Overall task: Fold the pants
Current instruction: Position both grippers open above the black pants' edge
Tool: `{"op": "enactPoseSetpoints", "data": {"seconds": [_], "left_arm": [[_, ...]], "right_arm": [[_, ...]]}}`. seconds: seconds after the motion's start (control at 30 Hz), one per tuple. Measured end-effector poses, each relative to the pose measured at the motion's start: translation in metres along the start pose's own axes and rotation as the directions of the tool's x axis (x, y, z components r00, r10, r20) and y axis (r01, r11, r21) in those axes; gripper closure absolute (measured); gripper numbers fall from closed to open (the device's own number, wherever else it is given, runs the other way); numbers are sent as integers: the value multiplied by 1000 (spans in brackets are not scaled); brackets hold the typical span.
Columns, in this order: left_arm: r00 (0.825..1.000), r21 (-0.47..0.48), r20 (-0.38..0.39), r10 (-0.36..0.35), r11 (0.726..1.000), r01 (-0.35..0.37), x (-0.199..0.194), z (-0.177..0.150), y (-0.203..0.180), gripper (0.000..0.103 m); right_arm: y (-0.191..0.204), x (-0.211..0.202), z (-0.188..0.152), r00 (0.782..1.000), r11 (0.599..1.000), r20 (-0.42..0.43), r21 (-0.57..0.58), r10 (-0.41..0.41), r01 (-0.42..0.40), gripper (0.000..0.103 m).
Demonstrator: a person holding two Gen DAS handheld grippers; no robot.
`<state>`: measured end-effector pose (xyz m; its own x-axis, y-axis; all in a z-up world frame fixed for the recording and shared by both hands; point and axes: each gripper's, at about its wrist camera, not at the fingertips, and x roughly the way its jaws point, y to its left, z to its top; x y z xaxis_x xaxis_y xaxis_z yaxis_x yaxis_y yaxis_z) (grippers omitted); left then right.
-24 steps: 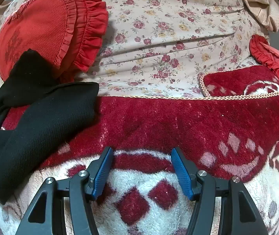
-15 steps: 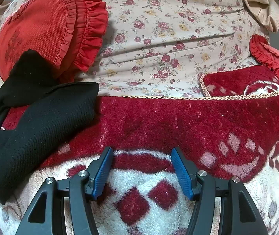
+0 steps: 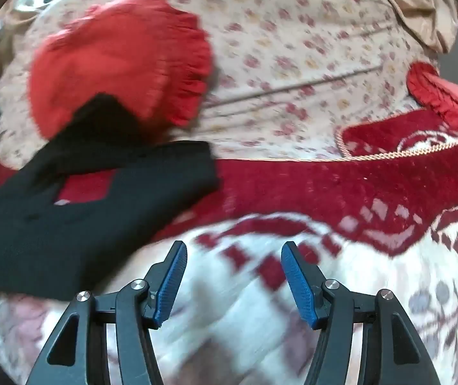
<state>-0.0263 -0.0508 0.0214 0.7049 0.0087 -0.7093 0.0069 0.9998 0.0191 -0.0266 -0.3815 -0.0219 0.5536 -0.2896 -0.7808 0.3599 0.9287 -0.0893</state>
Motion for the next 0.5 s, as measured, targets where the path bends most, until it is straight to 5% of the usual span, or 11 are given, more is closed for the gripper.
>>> {"op": "enactPoseSetpoints", "data": {"seconds": [0.2,0.5], "left_arm": [[1000,-4,4,0,1000,0,1,-1,-1,47],[1000,-13,2,17,1000,-17,11,0,2,47]], "right_arm": [[54,-20,-1,994,993,12,-52,110,-110,43],[107,-26,4,988,978,8,-145,155,-152,43]]}}
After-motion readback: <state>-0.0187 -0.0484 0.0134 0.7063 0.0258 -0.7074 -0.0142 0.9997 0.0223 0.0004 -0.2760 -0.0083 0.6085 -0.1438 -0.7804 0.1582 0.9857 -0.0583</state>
